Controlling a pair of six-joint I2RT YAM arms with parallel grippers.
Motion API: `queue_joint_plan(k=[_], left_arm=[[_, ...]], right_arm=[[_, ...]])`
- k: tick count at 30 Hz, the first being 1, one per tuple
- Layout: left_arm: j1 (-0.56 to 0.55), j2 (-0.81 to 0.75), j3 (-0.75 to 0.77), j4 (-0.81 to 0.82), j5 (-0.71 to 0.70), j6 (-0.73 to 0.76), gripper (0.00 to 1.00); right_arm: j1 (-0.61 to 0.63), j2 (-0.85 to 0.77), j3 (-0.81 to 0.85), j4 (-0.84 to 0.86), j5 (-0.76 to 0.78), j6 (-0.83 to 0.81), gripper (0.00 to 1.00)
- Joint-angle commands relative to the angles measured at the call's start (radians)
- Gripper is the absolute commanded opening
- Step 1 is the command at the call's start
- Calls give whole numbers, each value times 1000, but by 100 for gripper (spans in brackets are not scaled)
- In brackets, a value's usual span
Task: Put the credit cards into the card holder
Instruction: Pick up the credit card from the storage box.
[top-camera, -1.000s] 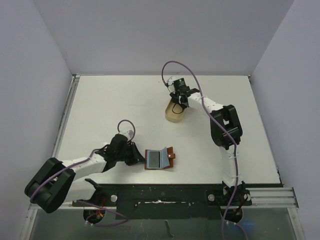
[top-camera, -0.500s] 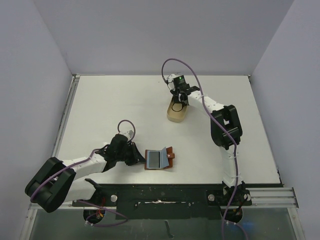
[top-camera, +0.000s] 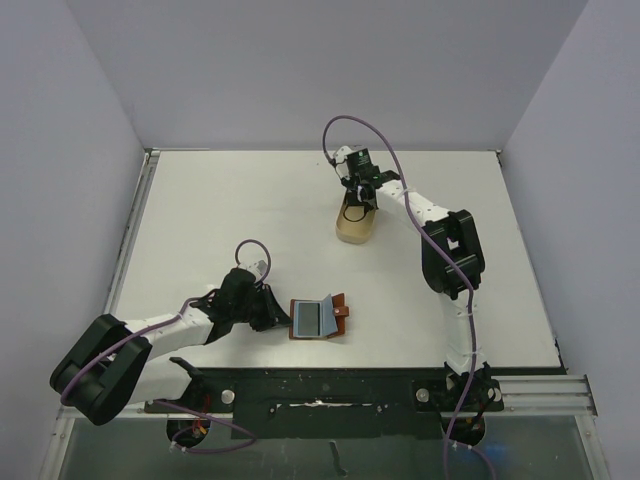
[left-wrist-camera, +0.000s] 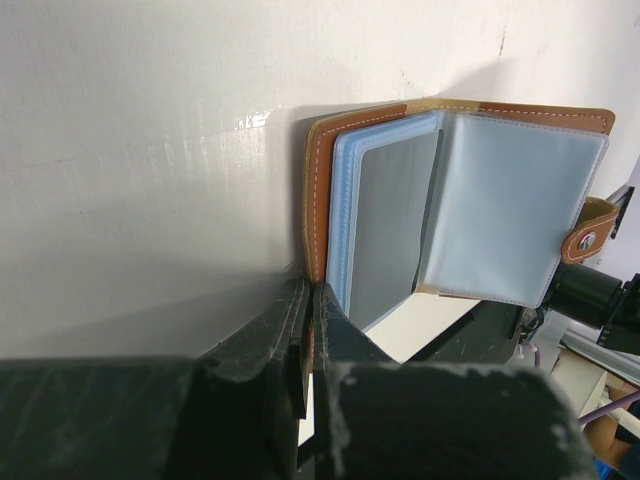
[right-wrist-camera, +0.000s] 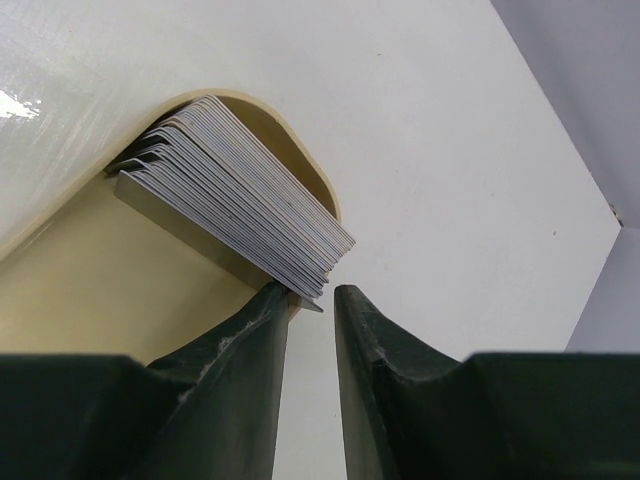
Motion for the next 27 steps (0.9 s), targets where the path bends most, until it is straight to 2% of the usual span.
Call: queue_joint_plan(k=[1,5,9,13,23,27], left_arm=[[-4,-7,4,52,11,-6,0],[-5,-9,5,52,11,-8,0],[-4,-9,11,44,12,-6,0],[-4,-9,20,28,11,6,0],[-4,0,28,47,9,-6,1],[-4,-3,36,30,-5,-6,8]], right_arm=[[-11,-26,31,26,-13,-18,26],[-13,-26,31,27,-22,-17,20],[-14,-31,27,33,-27,-19,8],[-13,-48,22,20,-43,-19,0],[-9,-156,-58,2,-126,-23,0],[-10,-190,-91,0,-123,-5,0]])
